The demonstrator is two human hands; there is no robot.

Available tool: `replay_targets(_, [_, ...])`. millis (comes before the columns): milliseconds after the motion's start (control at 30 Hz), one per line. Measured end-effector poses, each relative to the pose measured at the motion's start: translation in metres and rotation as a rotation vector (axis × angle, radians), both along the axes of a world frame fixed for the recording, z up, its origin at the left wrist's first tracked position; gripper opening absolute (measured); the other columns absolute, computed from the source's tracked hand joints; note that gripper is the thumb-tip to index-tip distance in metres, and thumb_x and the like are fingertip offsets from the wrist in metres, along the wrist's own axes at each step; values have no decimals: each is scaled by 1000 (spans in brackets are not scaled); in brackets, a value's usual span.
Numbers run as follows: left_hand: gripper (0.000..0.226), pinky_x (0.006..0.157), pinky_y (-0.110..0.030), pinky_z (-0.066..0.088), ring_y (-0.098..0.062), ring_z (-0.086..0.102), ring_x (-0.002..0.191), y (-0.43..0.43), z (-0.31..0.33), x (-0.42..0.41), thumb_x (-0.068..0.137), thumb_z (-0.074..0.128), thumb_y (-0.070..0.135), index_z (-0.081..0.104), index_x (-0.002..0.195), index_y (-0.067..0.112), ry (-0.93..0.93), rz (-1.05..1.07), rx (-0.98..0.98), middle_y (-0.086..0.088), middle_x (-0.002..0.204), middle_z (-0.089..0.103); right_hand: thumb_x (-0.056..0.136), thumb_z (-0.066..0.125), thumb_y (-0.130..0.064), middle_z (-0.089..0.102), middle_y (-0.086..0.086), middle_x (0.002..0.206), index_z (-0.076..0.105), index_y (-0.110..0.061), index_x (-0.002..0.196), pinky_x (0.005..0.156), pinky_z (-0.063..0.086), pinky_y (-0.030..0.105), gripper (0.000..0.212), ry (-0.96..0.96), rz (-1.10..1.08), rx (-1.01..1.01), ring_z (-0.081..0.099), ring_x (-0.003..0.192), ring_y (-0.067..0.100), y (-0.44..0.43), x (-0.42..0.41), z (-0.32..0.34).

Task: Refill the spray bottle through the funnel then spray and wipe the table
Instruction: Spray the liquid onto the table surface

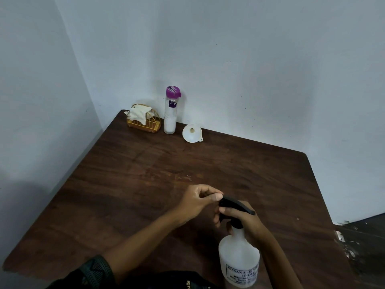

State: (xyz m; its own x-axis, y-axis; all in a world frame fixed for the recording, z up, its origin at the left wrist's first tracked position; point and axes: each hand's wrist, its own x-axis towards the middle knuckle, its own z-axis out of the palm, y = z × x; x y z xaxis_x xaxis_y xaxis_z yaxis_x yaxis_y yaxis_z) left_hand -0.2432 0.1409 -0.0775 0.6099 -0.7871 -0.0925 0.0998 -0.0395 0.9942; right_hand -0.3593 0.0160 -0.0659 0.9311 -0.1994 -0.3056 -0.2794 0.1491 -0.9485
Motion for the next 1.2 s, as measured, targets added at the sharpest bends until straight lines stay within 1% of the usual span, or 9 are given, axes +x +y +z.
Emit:
replay_targets(167, [34,60,-17,38,-2,48,59,-3,-2,-3,95,47,33,49,64,19,-139,-27,94,8,62,48,76,67,-25,64,23,77,61,7,102,42,39,27,42,9,8,1,60,70,35,4,4,1])
replay_targets(300, [46,59,-31,36,-14,46,53,-7,-3,1,98,41,35,43,54,19,-160,-19,162,0,54,46,79,65,-21,63,24,76,63,3,103,40,39,25,34,-13,10,10,60,70,36,6,5,1])
replay_targets(433, [52,54,-25,30,-6,34,43,-11,-4,3,96,44,36,39,47,19,-99,-26,222,5,46,37,80,64,-21,63,24,77,64,2,103,40,39,25,33,-13,22,18,60,70,36,7,6,1])
replay_targets(633, [25,66,-26,45,-10,54,66,-5,-9,4,90,58,34,57,71,18,-53,-67,90,0,69,56,78,66,-24,63,23,76,65,0,91,40,40,26,28,14,-18,48,60,69,33,5,4,-1])
replay_targets(733, [7,72,-18,49,-8,60,78,-2,-7,0,88,62,24,65,86,17,32,-10,38,3,82,64,81,64,-20,63,22,75,64,0,94,40,40,26,24,34,-39,51,61,66,31,6,1,-3])
replay_targets(833, [23,87,-21,50,-4,61,98,-1,-17,-11,92,55,31,62,112,24,205,3,127,9,102,65,86,63,-11,64,18,72,66,-1,93,45,44,27,13,75,-189,-21,61,62,27,6,-1,-6])
replay_targets(900, [32,88,-24,48,-6,58,105,3,-25,-17,94,46,42,59,119,25,322,-43,288,9,111,64,85,62,-6,65,16,69,67,1,84,55,49,27,9,113,-325,-99,62,65,25,3,0,-10])
replay_targets(1100, [27,77,-20,44,-10,57,102,8,-39,-19,97,44,30,57,120,23,279,-137,466,7,108,63,85,64,-10,56,8,51,65,1,70,45,43,25,18,291,-540,-270,51,44,15,-1,4,-28])
replay_targets(1200, [26,72,-17,43,-8,56,94,8,-42,-16,96,45,24,59,118,20,243,-109,489,6,104,63,86,64,-13,57,10,53,64,2,75,49,45,30,19,285,-603,-256,53,47,19,-7,0,-30])
